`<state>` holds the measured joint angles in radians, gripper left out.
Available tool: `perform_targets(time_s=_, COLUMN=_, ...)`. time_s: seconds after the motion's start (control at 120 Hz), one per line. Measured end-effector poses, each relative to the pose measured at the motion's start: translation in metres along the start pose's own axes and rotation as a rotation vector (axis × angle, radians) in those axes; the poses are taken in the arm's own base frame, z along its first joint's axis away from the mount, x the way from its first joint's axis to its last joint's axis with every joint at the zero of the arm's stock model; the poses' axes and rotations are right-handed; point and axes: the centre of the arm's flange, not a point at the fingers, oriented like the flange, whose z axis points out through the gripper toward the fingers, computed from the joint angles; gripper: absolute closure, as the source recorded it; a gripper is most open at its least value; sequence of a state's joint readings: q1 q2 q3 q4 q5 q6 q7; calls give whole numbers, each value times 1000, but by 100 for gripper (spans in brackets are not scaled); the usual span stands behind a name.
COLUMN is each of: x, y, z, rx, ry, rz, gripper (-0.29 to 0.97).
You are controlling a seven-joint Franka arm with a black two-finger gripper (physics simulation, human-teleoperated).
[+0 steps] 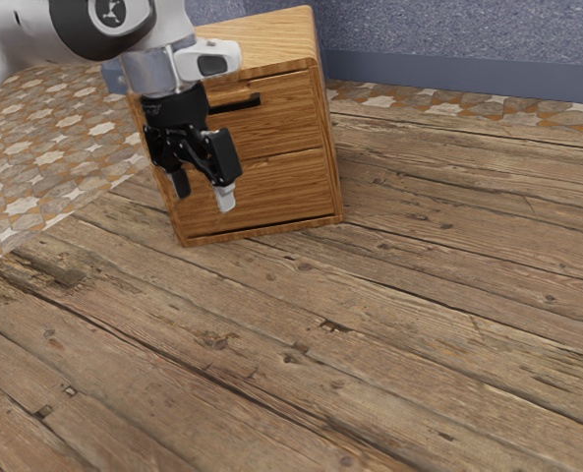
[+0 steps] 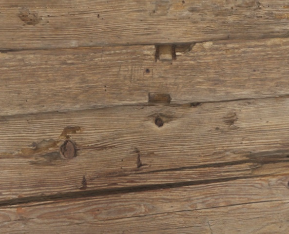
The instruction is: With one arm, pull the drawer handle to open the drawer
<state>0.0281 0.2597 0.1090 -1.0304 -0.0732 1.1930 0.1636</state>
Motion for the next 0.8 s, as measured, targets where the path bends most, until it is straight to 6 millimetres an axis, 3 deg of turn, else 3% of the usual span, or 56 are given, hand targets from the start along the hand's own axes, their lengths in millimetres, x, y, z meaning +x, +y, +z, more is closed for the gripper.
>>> perform_targets(time_s=0.2, x=11, y=-15, z=-13, rx=-17, ry=140, rz=34, gripper=0)
perform_targets(time_s=0.233, x=7, y=-12, z=-26, rx=-10, ry=174, rz=46, gripper=0)
perform_targets(time_s=0.275, x=-28, y=5, z=-80, rx=11, ry=287, rz=80, gripper=0)
perform_targets(time_s=0.3, x=-53, y=24, z=-110, rx=17, ry=347, rz=112, gripper=0)
perform_targets(time_s=0.325, x=-70, y=47, z=-127, rx=16, ry=378, rz=151, gripper=0)
perform_targets(time_s=0.375, x=-77, y=105, z=-122, rx=-12, ry=342, rz=245, gripper=0)
perform_targets(time_s=0.417, x=-66, y=170, z=-94, rx=-40, ry=261, rz=345, gripper=0)
perform_targets(time_s=0.492, x=-49, y=308, z=-7, rx=-70, ry=56, rz=541, gripper=0)
perform_targets(time_s=0.517, x=-47, y=336, z=16, rx=-72, ry=4, rz=572, gripper=0)
perform_targets(time_s=0.542, x=-50, y=348, z=27, rx=-67, ry=-31, rz=573, gripper=1)
perform_targets(time_s=0.592, x=-72, y=340, z=9, rx=-16, ry=-50, rz=518, gripper=1)
perform_targets(time_s=0.675, x=-161, y=282, z=-78, rx=105, ry=41, rz=346, gripper=0)
perform_targets(time_s=0.725, x=-206, y=248, z=-114, rx=185, ry=102, rz=231, gripper=0)
perform_targets(time_s=0.75, x=-209, y=231, z=-121, rx=222, ry=128, rz=187, gripper=0)
perform_targets(time_s=0.8, x=-172, y=163, z=-109, rx=251, ry=117, rz=59, gripper=1)
